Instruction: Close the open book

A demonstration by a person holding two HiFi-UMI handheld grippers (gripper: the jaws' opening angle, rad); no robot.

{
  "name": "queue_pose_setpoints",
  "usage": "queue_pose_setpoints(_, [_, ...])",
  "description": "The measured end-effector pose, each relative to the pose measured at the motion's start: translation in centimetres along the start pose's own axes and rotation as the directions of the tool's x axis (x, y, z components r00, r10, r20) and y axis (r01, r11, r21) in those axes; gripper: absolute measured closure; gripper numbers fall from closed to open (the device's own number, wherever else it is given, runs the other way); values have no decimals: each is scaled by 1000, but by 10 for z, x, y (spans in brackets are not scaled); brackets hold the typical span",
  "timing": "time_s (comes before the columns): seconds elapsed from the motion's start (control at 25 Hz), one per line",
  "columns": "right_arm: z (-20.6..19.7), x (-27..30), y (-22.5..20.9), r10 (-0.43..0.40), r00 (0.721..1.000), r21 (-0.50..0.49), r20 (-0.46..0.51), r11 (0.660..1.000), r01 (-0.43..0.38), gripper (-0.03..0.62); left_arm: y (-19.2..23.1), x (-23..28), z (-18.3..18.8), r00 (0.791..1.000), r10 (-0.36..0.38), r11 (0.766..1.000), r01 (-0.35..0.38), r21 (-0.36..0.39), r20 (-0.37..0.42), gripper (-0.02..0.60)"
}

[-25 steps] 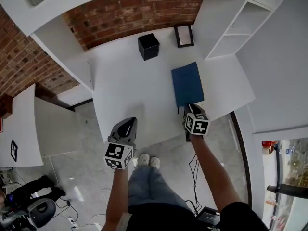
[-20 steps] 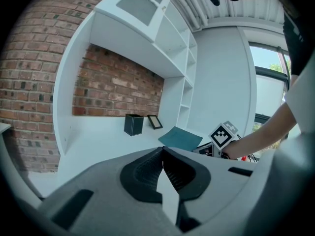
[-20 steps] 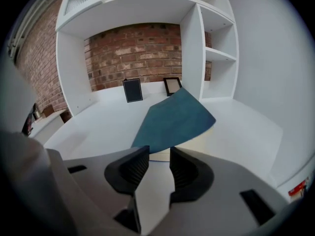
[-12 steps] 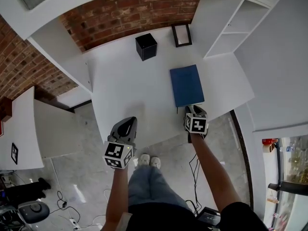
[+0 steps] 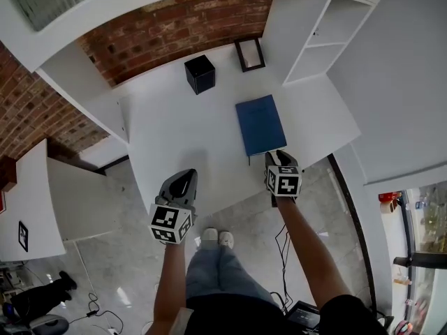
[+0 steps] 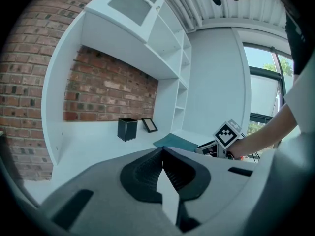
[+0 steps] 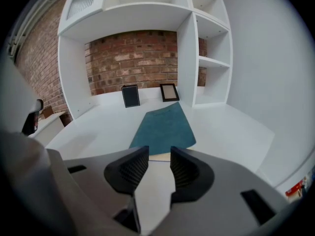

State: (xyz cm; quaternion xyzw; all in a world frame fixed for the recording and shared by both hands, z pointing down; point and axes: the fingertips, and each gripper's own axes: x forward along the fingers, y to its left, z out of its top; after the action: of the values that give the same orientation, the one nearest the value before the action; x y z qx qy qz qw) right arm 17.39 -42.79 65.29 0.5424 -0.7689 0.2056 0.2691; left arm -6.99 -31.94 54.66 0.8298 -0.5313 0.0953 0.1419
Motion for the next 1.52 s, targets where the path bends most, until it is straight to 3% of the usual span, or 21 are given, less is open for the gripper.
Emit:
queue_pose_setpoints(0.16, [26,-25,-3,17,995,-8,103,1000,-16,461,-5,4,20,999,-17,1000,17,25,28,574])
queue_pose_setpoints(0.32, [64,-57,-6,27,970,-12,240,1000,-25,466,-10,7,45,997,-36,998,32,56,67,573])
queue_pose_setpoints(0.72, [159,-161,-2,16,832,-47,555,999,12,545,-25,12,131,975,-76,987,44,156,207,574])
queue_pose_setpoints(1.12, [200,-222,-13,-30,732,21,680,1000,22,585,-39,5,195,942,-95,980,31,198,322,574])
queue_pose_setpoints(1.32, [203,-238,-13,-50,709,40,703,999,30,594,-43,2,208,933,-102,978,29,208,347,574])
queue_pose_setpoints(1.52, [192,-239,-11,-57,715,48,697,998,32,594,-47,3,209,932,-107,977,35,210,345,574])
